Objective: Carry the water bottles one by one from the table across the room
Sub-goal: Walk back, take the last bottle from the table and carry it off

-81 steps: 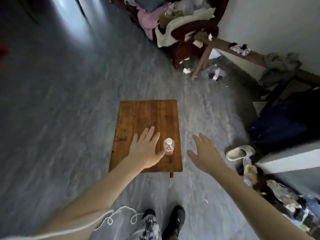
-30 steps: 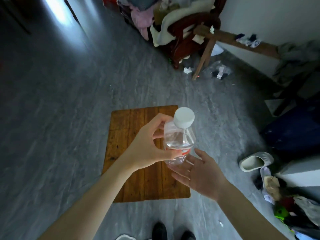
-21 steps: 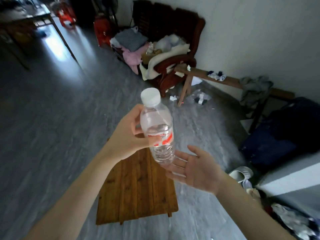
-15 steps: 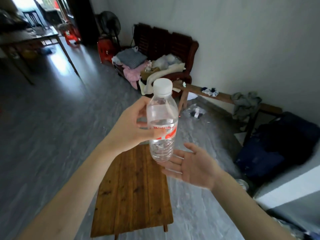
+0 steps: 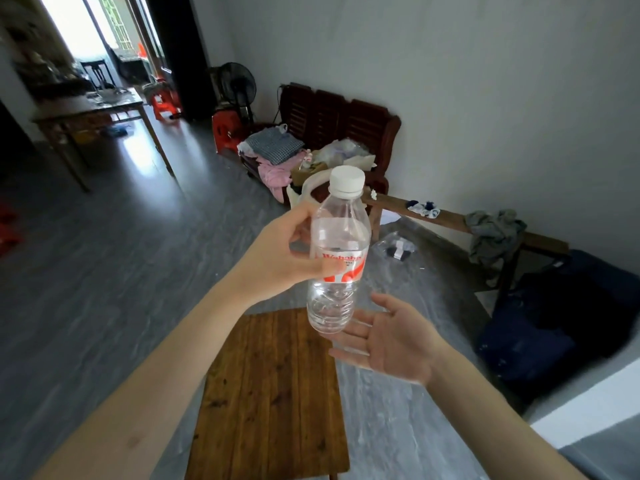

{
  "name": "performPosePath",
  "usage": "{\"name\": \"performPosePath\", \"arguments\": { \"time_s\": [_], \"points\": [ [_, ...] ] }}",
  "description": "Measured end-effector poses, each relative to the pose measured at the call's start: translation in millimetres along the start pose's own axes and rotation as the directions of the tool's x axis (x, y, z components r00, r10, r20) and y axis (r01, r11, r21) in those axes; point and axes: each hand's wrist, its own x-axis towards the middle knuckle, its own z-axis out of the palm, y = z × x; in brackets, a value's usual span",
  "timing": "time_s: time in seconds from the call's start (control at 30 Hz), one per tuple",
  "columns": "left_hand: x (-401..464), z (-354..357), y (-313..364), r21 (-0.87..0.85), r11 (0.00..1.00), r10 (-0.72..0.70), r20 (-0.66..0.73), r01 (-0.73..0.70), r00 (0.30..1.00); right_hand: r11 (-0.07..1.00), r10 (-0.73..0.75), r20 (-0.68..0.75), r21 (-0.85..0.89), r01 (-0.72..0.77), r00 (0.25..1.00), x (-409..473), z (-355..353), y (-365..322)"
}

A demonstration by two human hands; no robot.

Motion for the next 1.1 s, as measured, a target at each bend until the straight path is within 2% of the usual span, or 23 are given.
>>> {"name": "performPosePath", "arguments": {
  "time_s": [0.23, 0.47, 0.63, 0.8, 1.1],
  "points": [
    [-8.6, -15.1, 5.2, 0.008, 0.999, -0.037, -0.092, 0.038, 0.995, 0.999, 0.041, 0.068, -0.02, -0.04, 0.997, 7.6, 13.8, -5.5],
    [-73.6, -74.8, -8.2, 0.017, 0.986, -0.149, -0.338, 0.165, 0.929, 0.962, 0.206, 0.128, -0.208, -0.177, 0.97, 54.9, 81.1, 10.5],
    [-152.1, -135.2, -10.8, 0.001, 0.977, -0.177, -0.542, 0.211, 0.821, 0.905, 0.331, 0.204, -0.346, -0.248, 0.921, 89.1, 155.7, 56.7],
    [-250.2, -187.7, -1.8, 0.027, 0.966, -0.171, -0.681, 0.258, 0.712, 0.842, 0.453, 0.273, -0.443, -0.307, 0.849, 119.8, 235.7, 126.5],
    [-452.5, -244.6, 13.6, 0.006, 0.887, -0.21, -0.886, 0.462, 0.414, 0.625, 0.748, 0.315, -0.631, -0.459, 0.584, 143.1, 366.3, 301.0]
  ]
}}
